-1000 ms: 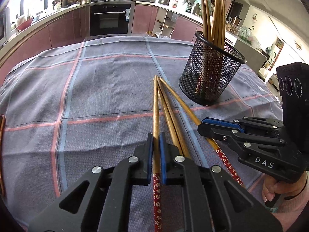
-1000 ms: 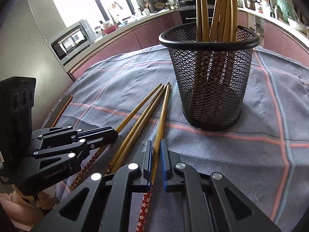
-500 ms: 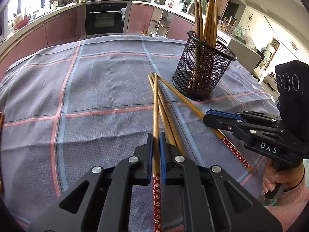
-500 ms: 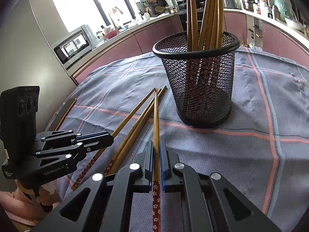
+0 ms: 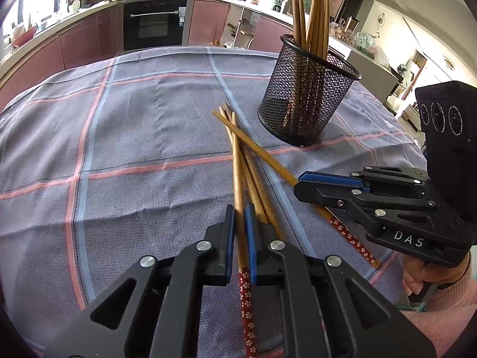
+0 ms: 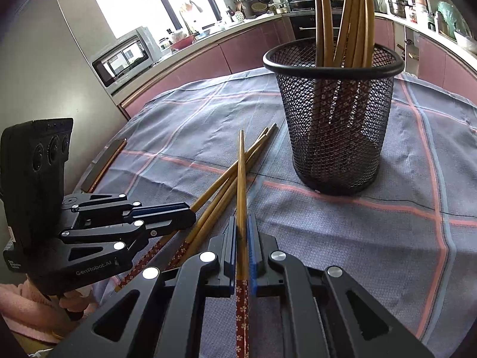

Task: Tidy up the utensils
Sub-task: 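Lift the left tool's chopstick upright over the mesh cup while the right tool carries its own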

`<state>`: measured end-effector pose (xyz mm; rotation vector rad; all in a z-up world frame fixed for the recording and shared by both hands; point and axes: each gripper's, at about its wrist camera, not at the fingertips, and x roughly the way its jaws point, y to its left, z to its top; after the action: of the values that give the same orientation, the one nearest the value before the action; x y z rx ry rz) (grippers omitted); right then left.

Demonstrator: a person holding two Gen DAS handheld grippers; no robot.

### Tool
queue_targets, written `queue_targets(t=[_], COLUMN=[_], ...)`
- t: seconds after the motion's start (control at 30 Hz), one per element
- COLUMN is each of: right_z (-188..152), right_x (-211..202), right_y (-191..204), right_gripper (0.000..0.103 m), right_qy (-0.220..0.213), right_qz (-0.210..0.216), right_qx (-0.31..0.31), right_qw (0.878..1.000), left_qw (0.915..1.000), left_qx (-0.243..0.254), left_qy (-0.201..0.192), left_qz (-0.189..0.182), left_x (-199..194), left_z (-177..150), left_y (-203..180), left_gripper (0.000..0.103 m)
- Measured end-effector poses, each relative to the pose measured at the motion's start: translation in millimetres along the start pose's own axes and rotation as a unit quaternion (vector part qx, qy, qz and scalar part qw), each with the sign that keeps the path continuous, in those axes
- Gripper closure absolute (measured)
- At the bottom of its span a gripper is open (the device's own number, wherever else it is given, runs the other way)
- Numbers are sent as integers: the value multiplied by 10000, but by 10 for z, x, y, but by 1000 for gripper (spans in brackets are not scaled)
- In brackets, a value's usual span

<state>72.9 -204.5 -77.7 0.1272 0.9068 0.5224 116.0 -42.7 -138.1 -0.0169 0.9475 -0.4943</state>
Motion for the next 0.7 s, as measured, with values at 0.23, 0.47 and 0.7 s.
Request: queue_targets(t=[0.23, 0.47, 0.7], right_z=[109, 151, 134], right_x=[117, 168, 13], right_y=[-10, -23, -45], right_gripper=[94, 94, 97], right_qy=[92, 98, -93], right_qz=[-35, -19, 45], right_qx=[-62, -94, -86], right_qw=[9999, 9999, 9999], left_qw=[9999, 9997, 9999], left_qx=[113, 194, 74], left_qy=[82, 130, 76], left_qz=[-1, 5, 51], left_x=[79, 163, 130], left_z=[106, 221, 224], left_y=[13, 13, 18], left_gripper=[88, 89, 95])
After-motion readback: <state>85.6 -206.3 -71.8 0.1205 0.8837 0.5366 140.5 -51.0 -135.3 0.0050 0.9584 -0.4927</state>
